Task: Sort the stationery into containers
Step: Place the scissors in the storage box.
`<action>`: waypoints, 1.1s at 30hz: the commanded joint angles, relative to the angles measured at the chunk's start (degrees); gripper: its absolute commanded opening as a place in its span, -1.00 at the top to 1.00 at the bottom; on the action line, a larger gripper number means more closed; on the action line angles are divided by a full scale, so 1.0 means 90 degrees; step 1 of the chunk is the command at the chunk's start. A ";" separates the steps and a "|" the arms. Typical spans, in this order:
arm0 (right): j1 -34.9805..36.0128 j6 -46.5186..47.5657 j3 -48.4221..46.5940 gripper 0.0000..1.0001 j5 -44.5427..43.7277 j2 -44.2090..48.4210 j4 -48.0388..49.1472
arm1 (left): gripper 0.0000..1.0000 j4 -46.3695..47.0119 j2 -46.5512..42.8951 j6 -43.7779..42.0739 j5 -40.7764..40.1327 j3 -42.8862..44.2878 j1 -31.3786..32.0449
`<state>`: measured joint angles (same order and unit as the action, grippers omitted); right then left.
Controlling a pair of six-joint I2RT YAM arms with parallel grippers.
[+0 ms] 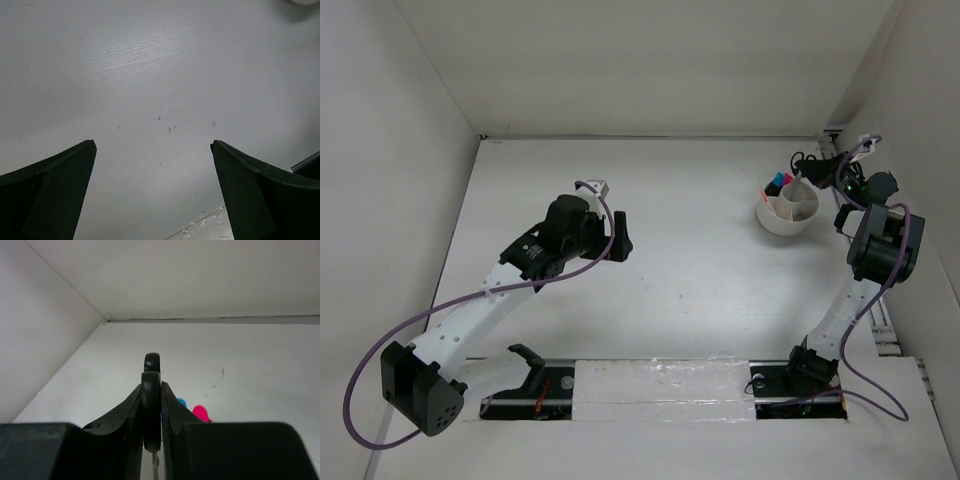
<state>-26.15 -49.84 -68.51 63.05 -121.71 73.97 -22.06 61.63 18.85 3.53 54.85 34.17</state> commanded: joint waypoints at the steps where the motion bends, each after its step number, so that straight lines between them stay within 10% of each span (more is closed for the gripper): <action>1: 0.0025 0.0206 0.0151 0.54 0.0153 0.0389 0.3324 | -1.00 0.0166 -0.0235 -0.0102 0.0106 0.0087 0.0002; 13: 0.0025 0.0275 0.0425 0.01 0.0085 0.0603 0.3324 | -1.00 0.0166 -0.0295 -0.0102 0.0106 0.0087 0.0002; 17: 0.0083 0.0343 0.0629 -1.00 -0.0052 0.1139 0.3324 | -1.00 0.0166 -0.0295 -0.0102 0.0106 0.0087 0.0002; 33: 0.0142 0.0353 0.1206 -1.00 -0.0530 0.1902 0.3324 | -1.00 0.0166 -0.0412 -0.0102 0.0106 0.0087 0.0002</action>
<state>-25.50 -47.35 -58.48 59.90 -106.41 74.19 -22.06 59.29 18.48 4.08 54.83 34.17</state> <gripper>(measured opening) 0.998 0.997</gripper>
